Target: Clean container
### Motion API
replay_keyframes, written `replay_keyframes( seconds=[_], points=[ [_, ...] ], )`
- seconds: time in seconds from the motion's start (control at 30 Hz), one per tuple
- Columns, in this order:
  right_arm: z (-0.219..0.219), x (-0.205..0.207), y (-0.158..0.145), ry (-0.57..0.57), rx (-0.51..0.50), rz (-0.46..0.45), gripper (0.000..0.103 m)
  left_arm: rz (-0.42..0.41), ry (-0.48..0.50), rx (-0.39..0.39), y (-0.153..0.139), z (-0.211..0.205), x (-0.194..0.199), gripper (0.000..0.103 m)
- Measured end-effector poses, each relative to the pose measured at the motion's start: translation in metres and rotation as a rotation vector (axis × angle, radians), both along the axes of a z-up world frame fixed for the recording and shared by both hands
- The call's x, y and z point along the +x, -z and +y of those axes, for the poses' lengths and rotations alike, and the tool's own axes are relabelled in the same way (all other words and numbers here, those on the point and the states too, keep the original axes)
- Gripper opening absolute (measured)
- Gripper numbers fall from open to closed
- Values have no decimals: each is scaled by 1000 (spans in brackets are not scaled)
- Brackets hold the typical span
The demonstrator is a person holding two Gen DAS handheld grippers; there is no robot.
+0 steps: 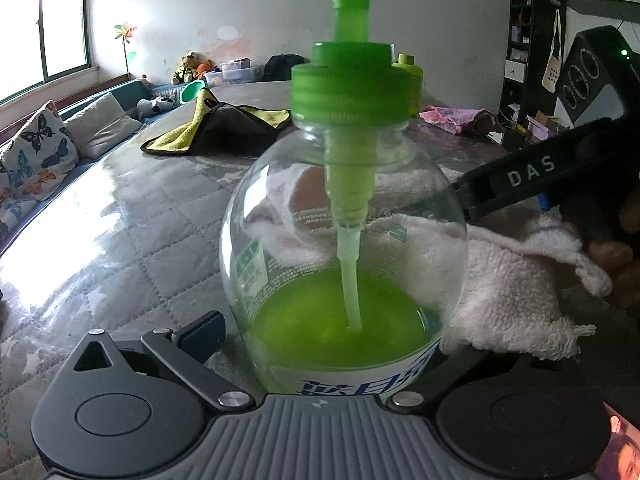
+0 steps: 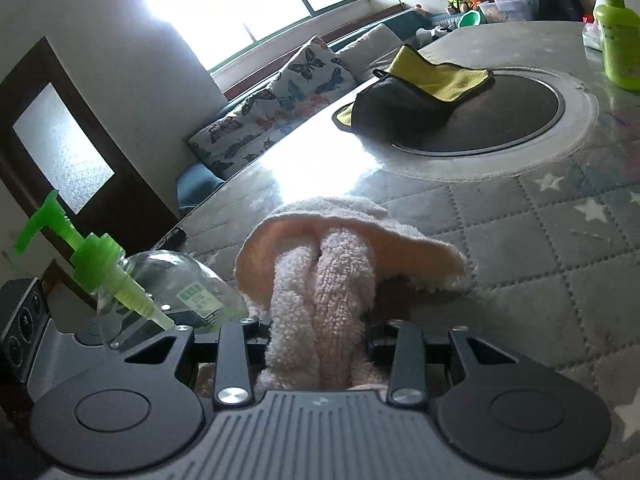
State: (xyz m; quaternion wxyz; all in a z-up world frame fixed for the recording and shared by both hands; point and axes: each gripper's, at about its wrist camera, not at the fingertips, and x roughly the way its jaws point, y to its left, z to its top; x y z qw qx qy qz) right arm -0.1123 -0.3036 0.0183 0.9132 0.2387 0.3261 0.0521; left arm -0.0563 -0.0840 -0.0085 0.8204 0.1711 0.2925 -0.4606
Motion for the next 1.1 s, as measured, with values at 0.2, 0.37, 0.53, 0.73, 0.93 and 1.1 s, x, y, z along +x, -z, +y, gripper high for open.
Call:
replay_keyframes(
  seconds=[0.2,0.37,0.53,0.73,0.93,1.1],
  points=[
    [-1,-6,-30,7,41,-83,36,-2,-1,-2,1,0,-2,103],
    [0,0,-54,-36,113,-158,37,-4,-2,-3,1,-1,-3,103],
    [3,22,-46,-53,136,-124,37,-6,-1,-4,6,2,-13,103],
    [-11,30,-14,-12,204,-41,37,-3,-1,-5,6,4,-18,103],
    [-13,19,8,-4,161,22,37,-1,-2,-5,2,3,-13,103],
    [-10,0,5,0,100,9,37,-3,-2,-4,2,2,-15,103]
  ],
)
